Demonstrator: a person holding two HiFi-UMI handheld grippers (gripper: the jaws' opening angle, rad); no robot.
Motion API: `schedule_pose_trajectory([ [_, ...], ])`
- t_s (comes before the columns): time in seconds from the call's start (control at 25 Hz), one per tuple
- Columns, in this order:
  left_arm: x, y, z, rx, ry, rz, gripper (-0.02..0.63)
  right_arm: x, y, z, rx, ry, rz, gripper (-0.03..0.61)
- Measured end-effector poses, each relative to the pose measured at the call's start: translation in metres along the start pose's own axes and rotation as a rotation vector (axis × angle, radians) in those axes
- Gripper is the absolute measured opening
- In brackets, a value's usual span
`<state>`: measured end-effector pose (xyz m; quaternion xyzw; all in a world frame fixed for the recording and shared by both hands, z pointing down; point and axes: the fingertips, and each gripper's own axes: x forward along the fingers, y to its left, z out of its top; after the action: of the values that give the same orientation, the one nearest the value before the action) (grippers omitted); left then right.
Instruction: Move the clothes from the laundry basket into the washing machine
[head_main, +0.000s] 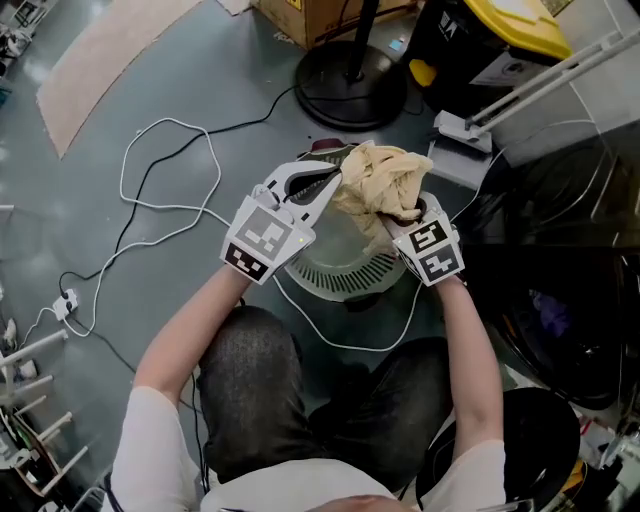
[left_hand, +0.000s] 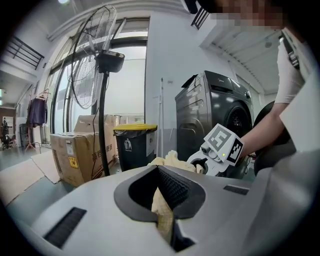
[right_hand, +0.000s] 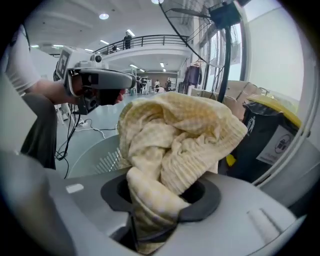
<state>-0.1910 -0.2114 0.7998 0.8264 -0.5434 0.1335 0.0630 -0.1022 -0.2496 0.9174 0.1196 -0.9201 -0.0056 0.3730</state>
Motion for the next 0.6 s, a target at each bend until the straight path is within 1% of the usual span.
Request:
schedule_pose_trajectory([
  [0.08,0.006,-0.008,0.01,0.011,-0.001,-0.026,0.006,-0.018,-0.006,-0.002,0.033,-0.021,-0.023,0.198],
  [0.28,0.021,-0.025,0.04,-0.007,-0.039,-0.091,0.006,-0.061,-0.018,-0.005,0.132,-0.102,-0.103,0.198],
  [0.4,0.03,-0.044,0.053,0.006,-0.06,-0.133,0.006,-0.086,-0.023,-0.008,0.141,-0.137,-0.164,0.198],
  [0.52,0.044,-0.062,0.063,0.012,-0.078,-0.177,0.006,-0.113,-0.032,-0.017,0.135,-0.14,-0.238,0.198],
  [0.6,0.052,-0.074,0.066,0.015,-0.078,-0.204,0.006,-0.129,-0.035,-0.026,0.161,-0.146,-0.259,0.198],
])
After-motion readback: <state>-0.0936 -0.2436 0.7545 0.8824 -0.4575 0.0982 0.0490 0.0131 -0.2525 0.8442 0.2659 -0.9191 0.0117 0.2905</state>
